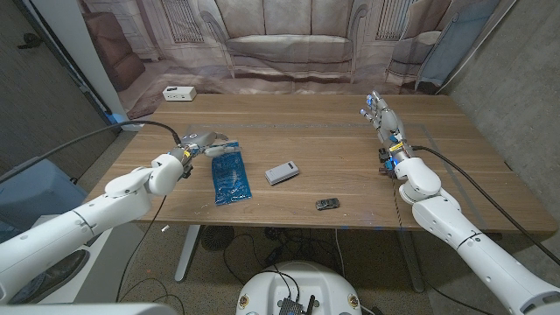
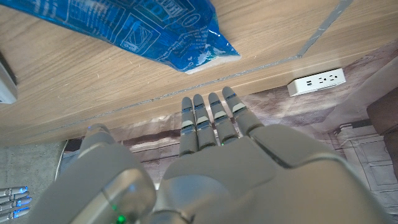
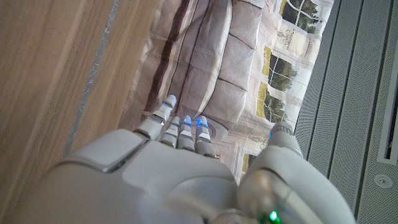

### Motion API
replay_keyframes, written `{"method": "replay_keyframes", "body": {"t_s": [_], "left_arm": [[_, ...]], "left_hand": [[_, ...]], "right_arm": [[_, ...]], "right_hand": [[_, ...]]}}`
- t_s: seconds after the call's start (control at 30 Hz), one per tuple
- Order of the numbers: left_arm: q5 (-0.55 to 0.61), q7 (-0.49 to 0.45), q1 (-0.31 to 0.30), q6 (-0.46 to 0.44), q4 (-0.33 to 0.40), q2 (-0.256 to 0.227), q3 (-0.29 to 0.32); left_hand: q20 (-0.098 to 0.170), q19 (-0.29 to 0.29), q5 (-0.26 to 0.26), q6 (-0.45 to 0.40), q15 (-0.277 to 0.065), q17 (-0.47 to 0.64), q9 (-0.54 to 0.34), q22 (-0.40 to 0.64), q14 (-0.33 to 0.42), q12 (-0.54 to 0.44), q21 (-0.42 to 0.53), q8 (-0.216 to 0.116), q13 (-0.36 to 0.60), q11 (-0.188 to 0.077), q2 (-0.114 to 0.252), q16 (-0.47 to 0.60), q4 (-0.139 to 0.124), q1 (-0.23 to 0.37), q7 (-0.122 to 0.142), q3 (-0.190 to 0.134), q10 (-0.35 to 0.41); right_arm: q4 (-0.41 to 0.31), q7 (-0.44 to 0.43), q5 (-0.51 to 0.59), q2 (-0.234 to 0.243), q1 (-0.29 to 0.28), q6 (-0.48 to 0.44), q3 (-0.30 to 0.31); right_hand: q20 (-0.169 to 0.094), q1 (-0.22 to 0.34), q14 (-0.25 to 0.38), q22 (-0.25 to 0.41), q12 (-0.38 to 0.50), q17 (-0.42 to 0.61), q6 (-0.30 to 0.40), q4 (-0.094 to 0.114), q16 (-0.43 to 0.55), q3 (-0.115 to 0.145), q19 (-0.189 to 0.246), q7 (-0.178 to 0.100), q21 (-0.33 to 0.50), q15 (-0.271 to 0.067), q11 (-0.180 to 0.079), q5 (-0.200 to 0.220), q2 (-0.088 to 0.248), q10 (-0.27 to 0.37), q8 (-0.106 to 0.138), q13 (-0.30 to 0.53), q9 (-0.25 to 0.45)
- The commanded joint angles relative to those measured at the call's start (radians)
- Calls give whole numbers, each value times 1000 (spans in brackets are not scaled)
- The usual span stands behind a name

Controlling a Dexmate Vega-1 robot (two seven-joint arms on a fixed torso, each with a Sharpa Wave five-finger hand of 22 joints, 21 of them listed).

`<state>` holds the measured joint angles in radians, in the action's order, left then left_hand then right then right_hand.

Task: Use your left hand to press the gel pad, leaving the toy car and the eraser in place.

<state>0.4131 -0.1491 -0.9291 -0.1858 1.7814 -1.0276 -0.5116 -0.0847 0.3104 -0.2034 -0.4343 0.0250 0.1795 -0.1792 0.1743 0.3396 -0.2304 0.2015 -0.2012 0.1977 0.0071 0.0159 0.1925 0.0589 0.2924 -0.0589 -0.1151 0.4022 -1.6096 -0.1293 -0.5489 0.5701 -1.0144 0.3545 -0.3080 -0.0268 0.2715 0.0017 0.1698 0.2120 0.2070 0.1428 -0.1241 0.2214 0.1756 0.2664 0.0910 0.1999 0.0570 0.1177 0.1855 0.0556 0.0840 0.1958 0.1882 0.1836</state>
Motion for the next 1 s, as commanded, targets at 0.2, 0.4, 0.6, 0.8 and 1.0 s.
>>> {"method": "replay_keyframes", "body": {"t_s": [0.2,0.4,0.6,0.8,1.0], "left_arm": [[-41,86,31,-6,-30,28,-27],[-80,147,52,-35,-22,23,-29],[-59,202,77,-67,-12,4,-52],[-44,201,87,-61,-17,4,-66],[-36,208,97,-56,-24,8,-76]], "left_hand": [[-7,-9,1,13,10,2,-5,6,-5,9,-1,6,5,23,5,-3,-2,-7,4,9,-19],[-7,-40,1,56,22,3,-5,7,-58,27,-11,20,6,33,8,-15,-7,-18,2,14,-69],[3,-52,1,76,21,3,-5,7,-76,34,-13,23,6,37,7,-17,-9,-24,6,19,-92],[4,-57,1,85,23,3,-5,7,-84,34,-13,24,6,36,7,-16,-11,-28,3,21,-98],[7,-59,1,87,22,3,-5,7,-84,32,-12,22,6,35,7,-14,-12,-30,3,22,-95]], "right_arm": [[-12,-7,4,5,-12,-3,1],[-20,-13,6,7,-17,-4,4],[-23,-15,8,6,-17,-7,2],[-24,-17,10,5,-20,-6,3],[-24,-17,12,5,-20,-4,2]], "right_hand": [[5,1,4,3,-4,5,12,1,-1,-6,2,-2,-3,5,6,2,4,6,3,6,3],[4,1,3,3,-4,5,12,1,-2,-6,2,-2,-3,5,9,2,4,7,2,6,3],[4,1,4,3,-4,5,13,1,-2,-7,1,-3,-3,5,8,2,5,7,3,6,3],[5,1,4,3,-4,5,13,1,-2,-7,1,-3,-3,5,8,2,5,8,2,6,3],[6,1,4,3,-4,5,13,1,-2,-7,1,-3,-4,5,7,2,4,8,2,6,3]]}}
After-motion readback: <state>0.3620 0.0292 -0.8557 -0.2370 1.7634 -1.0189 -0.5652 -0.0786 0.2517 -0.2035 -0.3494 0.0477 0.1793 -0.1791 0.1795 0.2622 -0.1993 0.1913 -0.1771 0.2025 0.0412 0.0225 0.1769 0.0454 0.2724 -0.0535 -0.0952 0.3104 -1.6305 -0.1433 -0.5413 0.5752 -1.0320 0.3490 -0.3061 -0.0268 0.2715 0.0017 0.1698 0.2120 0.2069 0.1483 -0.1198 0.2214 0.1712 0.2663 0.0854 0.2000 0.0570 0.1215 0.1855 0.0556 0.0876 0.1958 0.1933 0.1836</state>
